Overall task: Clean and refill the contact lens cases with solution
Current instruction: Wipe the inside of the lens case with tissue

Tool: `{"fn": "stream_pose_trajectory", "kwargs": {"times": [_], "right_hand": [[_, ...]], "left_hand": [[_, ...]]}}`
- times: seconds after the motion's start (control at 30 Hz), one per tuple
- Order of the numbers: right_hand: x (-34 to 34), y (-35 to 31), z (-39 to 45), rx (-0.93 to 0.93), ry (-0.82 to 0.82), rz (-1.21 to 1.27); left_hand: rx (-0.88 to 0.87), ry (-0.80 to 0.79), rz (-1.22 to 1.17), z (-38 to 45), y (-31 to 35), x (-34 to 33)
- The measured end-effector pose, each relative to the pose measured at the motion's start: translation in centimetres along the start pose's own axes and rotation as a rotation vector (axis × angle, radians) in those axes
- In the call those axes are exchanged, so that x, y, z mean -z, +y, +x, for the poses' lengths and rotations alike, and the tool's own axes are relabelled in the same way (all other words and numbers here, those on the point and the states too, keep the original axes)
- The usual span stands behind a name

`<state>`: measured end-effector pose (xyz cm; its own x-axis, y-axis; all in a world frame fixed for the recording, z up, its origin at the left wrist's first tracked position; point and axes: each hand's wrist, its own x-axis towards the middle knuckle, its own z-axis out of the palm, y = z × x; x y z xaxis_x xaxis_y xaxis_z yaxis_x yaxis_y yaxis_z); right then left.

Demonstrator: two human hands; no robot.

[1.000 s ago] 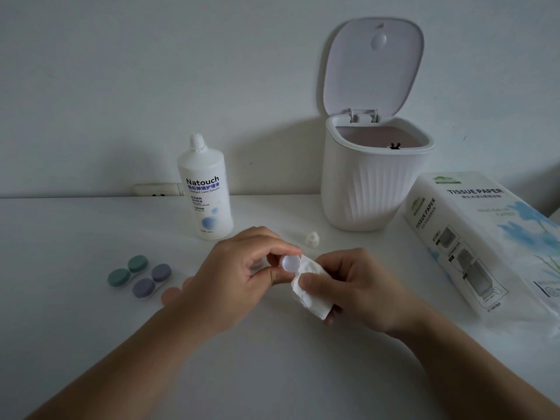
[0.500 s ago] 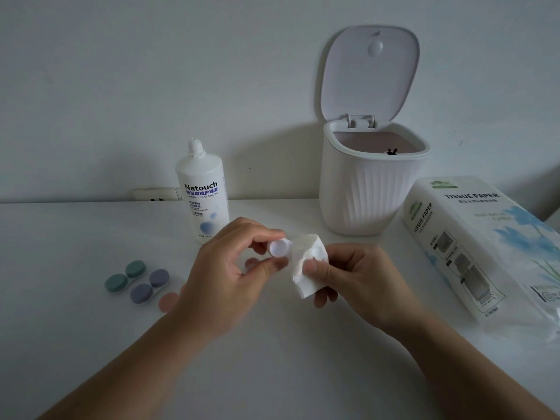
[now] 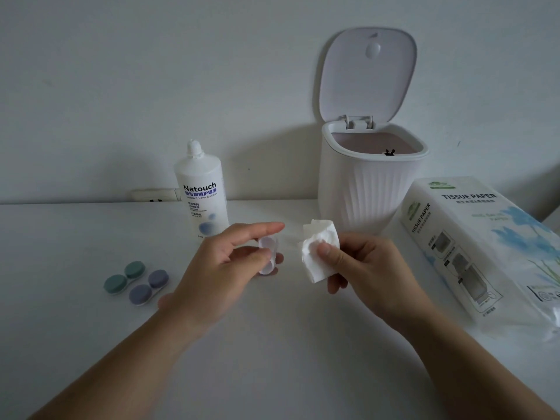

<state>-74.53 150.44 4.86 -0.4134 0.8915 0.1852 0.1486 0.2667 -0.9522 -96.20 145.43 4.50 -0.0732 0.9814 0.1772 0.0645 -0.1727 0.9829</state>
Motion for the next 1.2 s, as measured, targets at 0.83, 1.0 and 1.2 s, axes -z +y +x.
{"fn": "stream_pose_trajectory", "kwargs": {"times": [0.83,1.0,1.2], "right_hand": [[-0.3,0.6,0.1,-0.065,-0.145,0.048],[-0.4,0.6,0.0,-0.083,-0.217,0.060],[-0.4,0.6,0.0,-0.079,-0.228,0.040]], "left_hand": [[-0.019,-0.068,0.154,-0.5,0.0,-0.7],[-0.245,-0.080,0.343,-0.5,0.0,-0.7],[-0.339,-0.034,0.411,-0.6,-0.1,-0.7]]}}
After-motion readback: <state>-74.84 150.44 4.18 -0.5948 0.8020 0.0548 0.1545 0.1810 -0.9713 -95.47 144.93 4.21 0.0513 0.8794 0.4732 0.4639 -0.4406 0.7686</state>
